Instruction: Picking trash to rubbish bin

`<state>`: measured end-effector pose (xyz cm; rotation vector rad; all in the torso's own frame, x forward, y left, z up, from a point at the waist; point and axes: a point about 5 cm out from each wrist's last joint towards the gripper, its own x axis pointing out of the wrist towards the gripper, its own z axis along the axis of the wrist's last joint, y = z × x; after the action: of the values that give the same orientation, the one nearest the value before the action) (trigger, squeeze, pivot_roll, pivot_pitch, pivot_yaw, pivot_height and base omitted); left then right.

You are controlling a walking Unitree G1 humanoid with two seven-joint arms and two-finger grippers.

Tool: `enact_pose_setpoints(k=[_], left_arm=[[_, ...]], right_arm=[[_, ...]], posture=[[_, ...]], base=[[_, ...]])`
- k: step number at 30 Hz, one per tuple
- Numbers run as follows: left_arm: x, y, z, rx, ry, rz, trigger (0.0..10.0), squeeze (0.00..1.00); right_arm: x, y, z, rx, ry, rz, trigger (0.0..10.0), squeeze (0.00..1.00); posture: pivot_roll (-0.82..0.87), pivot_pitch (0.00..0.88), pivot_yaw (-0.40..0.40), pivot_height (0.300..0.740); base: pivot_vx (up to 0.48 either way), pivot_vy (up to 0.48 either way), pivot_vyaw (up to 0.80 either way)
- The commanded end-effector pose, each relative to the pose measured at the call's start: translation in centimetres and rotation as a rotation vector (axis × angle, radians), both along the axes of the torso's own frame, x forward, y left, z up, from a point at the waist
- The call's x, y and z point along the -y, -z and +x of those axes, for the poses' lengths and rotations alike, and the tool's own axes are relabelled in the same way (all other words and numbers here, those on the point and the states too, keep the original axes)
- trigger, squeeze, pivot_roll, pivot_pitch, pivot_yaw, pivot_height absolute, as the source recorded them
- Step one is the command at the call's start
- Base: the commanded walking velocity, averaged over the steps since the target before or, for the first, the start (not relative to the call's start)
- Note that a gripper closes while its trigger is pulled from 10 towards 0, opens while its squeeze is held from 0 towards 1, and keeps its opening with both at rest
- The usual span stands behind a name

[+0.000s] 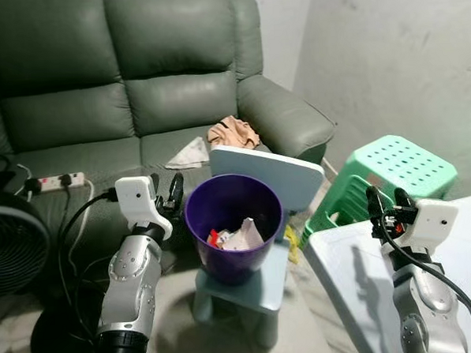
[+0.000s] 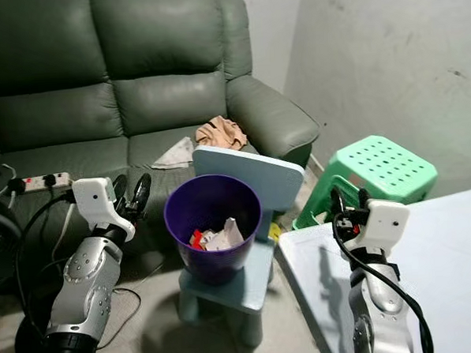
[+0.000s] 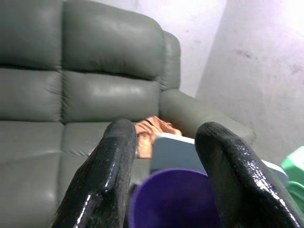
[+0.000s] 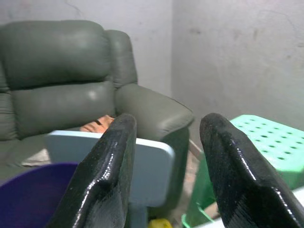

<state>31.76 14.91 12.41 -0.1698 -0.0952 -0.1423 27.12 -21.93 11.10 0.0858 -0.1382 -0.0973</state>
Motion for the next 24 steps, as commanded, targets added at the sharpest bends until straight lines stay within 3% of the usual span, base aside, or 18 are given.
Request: enact_pose_setpoints(k=[1, 24], left_arm=[[-0.18, 0.02, 0.14, -0.005, 0.001, -0.004, 10.0, 0.0], [-0.21, 0.06, 0.25, -0.005, -0.005, 0.0, 10.0, 0.0]], right_arm=[[-0.37, -0.4, 0.11, 0.003, -0.011, -0.002, 10.0, 0.0], [-0.34, -0.5, 0.2, -0.019, -0.015, -0.011, 10.0, 0.0]], posture=[[-0.06, 0.0, -0.057, 0.74], [-0.06, 0.0, -0.062, 0.74]], base=[[0.0, 0.458, -0.8], [0.0, 0.461, -0.8]])
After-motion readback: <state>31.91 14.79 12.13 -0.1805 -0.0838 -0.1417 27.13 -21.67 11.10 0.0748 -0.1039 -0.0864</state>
